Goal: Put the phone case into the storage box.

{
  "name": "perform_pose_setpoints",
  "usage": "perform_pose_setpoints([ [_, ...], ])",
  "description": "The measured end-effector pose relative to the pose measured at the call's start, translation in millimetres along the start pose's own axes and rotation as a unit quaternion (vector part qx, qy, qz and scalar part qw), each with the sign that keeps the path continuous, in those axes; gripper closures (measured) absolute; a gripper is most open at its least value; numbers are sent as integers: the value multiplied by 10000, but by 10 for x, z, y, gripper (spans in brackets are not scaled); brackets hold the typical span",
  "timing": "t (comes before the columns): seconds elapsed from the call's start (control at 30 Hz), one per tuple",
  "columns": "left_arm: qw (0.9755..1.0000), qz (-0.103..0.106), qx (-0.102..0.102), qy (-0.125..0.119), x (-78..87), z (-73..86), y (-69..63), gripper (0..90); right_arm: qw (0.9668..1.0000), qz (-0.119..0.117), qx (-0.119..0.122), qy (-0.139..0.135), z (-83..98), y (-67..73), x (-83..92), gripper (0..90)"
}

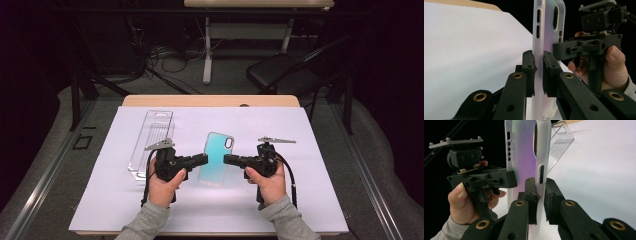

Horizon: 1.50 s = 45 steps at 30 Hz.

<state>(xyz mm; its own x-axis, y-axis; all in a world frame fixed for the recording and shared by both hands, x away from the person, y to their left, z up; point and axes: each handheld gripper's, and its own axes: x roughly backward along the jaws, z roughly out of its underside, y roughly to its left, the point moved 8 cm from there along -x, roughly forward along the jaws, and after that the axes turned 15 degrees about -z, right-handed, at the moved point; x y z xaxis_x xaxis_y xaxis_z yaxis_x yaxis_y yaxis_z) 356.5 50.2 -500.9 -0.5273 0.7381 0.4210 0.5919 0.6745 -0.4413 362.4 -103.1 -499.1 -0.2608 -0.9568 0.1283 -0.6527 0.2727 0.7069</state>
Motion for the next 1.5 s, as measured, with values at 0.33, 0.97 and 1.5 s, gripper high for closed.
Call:
perform_pose_setpoints([
  [0.33,10000,0,7,-11,3,-3,-2,824,10000,-23,9,-14,-2,1,1,822],
  [0.97,10000,32,8,-63,10,-14,-7,820,10000,-62,40,-55,-9,18,3,824],
  [1.5,9998,14,91,-167,40,-51,28,722,9999,8,136,-30,-8,23,7,823],
])
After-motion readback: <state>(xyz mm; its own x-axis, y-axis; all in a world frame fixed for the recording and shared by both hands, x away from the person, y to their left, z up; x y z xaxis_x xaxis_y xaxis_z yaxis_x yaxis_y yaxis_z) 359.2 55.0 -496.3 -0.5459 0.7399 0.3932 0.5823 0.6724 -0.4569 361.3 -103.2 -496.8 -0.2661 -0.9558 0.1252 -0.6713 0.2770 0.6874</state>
